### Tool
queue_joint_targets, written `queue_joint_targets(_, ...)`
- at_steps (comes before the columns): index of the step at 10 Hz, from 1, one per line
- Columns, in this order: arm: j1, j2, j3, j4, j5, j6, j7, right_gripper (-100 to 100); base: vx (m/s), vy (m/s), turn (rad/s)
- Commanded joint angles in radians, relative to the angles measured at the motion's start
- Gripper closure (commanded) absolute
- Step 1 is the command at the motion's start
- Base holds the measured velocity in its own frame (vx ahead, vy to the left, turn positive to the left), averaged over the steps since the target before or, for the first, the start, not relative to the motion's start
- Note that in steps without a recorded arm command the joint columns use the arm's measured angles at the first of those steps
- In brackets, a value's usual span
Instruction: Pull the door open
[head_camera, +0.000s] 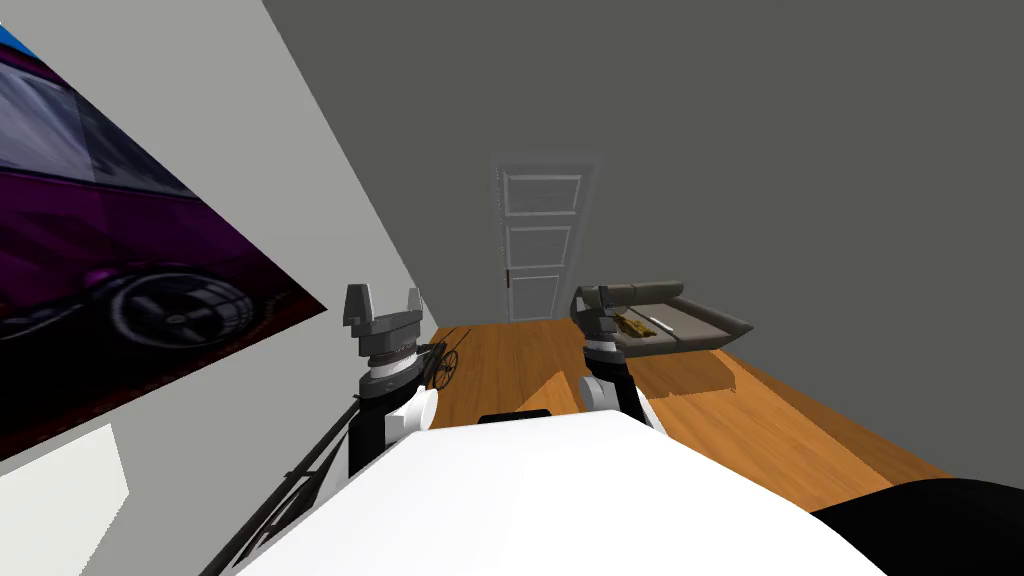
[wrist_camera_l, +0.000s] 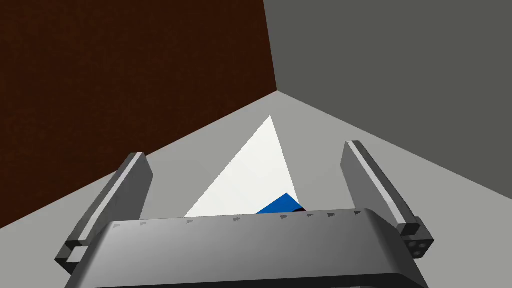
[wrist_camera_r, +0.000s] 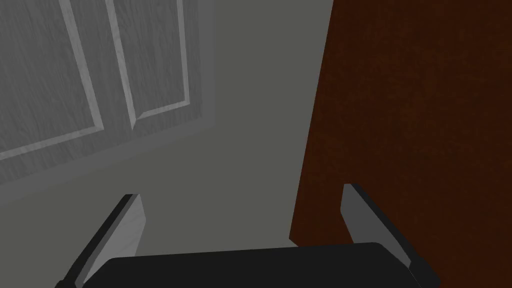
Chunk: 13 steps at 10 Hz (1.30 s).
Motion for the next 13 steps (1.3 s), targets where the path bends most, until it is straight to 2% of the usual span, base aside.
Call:
queue_joint_targets(1, -0.009, -0.017, 0.004, 0.032, -0.022, -0.009, -0.026, -100, 0.072, 0.025, 0.086)
queue_joint_targets(5, -0.029, -0.045, 0.011, 0.101, -0.07, -0.03, -0.081, -100, 0.143, 0.017, 0.068)
queue_joint_targets(9, -0.058, -0.078, 0.022, 0.2, -0.139, -0.059, -0.159, -100, 0.126, 0.013, 0.089)
queue_joint_targets(13, -0.078, -0.097, 0.03, 0.268, -0.186, -0.078, -0.214, -100, 0.118, 0.014, 0.071)
